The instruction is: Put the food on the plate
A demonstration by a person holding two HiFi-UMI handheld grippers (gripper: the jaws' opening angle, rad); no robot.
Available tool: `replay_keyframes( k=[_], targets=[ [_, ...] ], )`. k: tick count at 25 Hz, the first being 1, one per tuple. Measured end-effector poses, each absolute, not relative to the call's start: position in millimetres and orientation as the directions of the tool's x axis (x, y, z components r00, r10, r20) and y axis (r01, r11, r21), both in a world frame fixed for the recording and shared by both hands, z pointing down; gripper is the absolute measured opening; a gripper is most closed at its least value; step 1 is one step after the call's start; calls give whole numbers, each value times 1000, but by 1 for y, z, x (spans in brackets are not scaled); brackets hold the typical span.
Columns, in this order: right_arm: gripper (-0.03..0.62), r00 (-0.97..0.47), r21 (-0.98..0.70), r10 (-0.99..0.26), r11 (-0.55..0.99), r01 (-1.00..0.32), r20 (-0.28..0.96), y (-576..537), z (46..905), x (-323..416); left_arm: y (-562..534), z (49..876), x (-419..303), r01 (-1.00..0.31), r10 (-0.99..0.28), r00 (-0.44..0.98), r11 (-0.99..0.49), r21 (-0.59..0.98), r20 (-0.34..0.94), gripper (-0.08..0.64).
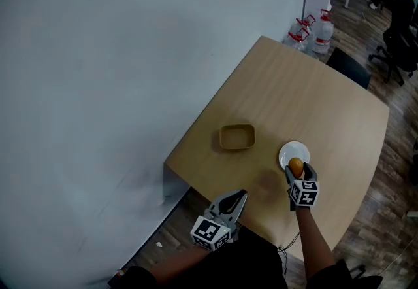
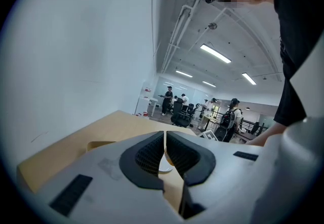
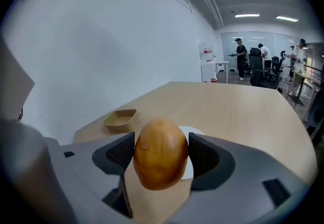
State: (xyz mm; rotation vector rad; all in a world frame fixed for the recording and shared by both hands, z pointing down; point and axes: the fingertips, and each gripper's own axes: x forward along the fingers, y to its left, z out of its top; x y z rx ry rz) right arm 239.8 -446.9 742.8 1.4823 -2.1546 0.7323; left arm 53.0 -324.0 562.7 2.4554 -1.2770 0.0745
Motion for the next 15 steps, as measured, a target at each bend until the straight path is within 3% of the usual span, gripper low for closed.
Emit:
replay_keyframes(
  k=[15],
  targets=[
    [376, -328, -73, -634, 394, -916, 700, -496, 815, 241, -337, 569, 41, -819, -813, 547, -470, 329, 198, 15]
  ],
)
